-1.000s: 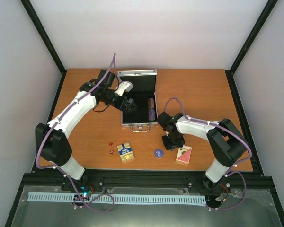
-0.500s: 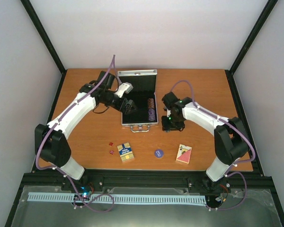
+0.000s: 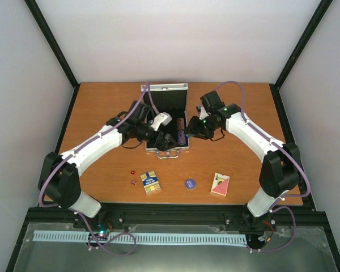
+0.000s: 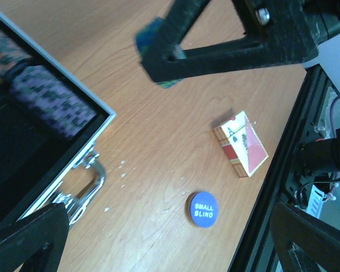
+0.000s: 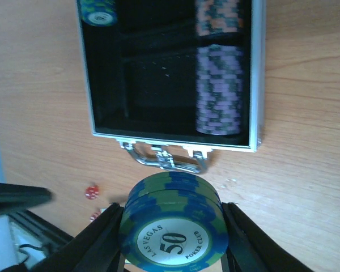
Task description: Pack up texas hold em set
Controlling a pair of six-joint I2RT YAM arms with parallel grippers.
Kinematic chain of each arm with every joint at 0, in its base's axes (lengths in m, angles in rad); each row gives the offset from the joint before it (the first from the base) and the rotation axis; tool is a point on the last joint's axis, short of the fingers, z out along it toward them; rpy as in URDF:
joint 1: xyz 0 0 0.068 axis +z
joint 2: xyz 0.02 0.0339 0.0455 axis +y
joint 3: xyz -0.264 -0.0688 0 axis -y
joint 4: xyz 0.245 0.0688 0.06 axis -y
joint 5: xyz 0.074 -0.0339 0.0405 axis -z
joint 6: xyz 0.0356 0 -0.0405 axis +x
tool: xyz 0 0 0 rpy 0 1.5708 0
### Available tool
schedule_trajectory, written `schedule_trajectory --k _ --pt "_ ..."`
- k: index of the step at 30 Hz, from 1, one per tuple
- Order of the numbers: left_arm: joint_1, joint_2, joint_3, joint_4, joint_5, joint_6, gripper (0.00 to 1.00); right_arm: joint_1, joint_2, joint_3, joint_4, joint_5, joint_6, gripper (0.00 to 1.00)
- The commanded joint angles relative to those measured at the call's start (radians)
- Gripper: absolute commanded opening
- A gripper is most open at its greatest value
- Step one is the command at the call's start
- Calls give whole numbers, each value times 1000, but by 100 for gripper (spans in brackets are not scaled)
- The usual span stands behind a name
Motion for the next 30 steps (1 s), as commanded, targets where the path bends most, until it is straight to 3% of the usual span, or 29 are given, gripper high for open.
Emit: schedule_trajectory --k 1,6,10,15,23,24,28,30 --pt "-62 17 -34 224 -6 -119 100 -9 -32 44 68 -75 108 3" --pt "-88 -7 -105 405 -122 -220 98 -27 -39 48 163 -134 225 3" --pt "-90 -36 -184 588 -235 -316 91 -33 -43 60 229 -168 314 3" --pt "-90 -39 -212 701 -355 -391 84 -36 -49 86 237 -159 357 3" --pt "-89 -29 -163 746 -305 -457 39 -48 -54 83 264 -156 403 3" --pt "-91 -34 -157 745 -293 -457 39 -50 -54 84 268 -155 407 3" --pt "-91 -64 -148 749 -245 -468 57 -62 -50 86 283 -159 425 3" --pt "-91 -85 -163 772 -236 -483 76 -67 -44 87 293 -164 437 3"
